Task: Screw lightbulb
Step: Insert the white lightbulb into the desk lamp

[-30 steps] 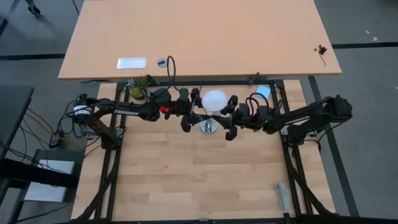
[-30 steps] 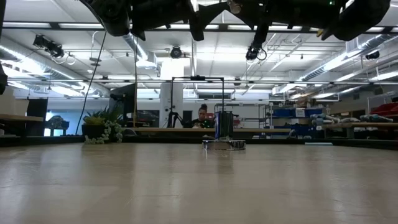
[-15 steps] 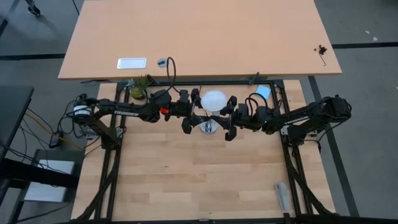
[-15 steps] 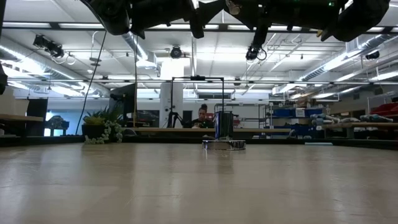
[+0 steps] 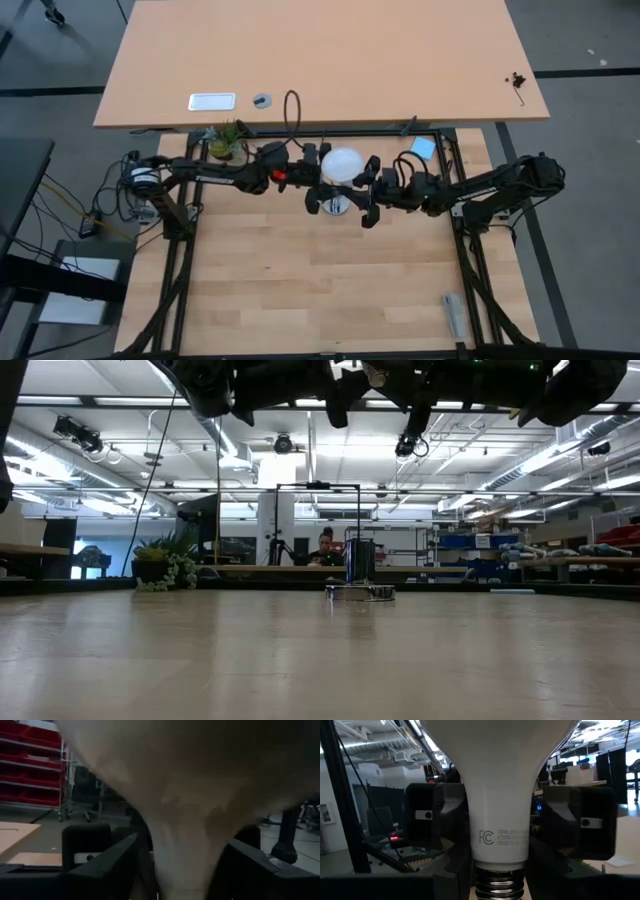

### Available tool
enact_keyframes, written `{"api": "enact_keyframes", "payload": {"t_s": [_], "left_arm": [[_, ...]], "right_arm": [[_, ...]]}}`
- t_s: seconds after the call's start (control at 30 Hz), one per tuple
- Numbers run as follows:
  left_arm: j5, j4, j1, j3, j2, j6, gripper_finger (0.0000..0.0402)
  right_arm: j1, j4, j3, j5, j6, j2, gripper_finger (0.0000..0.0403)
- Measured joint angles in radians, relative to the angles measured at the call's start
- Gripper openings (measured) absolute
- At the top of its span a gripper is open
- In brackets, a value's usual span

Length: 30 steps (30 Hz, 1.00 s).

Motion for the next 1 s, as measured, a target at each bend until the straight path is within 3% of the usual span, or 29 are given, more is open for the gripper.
{"api": "enact_keyframes", "payload": {"t_s": [0.6,0.87,1.0], "left_arm": [[0.056,0.016,0.032,0.011,-0.004,0.002,0.0167],[0.103,-0.033,0.058,0.01,-0.005,0.015,0.0163],[0.107,-0.103,0.071,0.01,-0.005,0.066,0.0162]], "right_arm": [[-0.001,-0.033,0.001,0.012,0.0,-0.002,0.0148],[0.001,-0.291,0.001,0.139,-0.001,-0.097,0.0287],[0.001,-0.442,0.0,0.182,-0.002,-0.189,0.0319]]}}
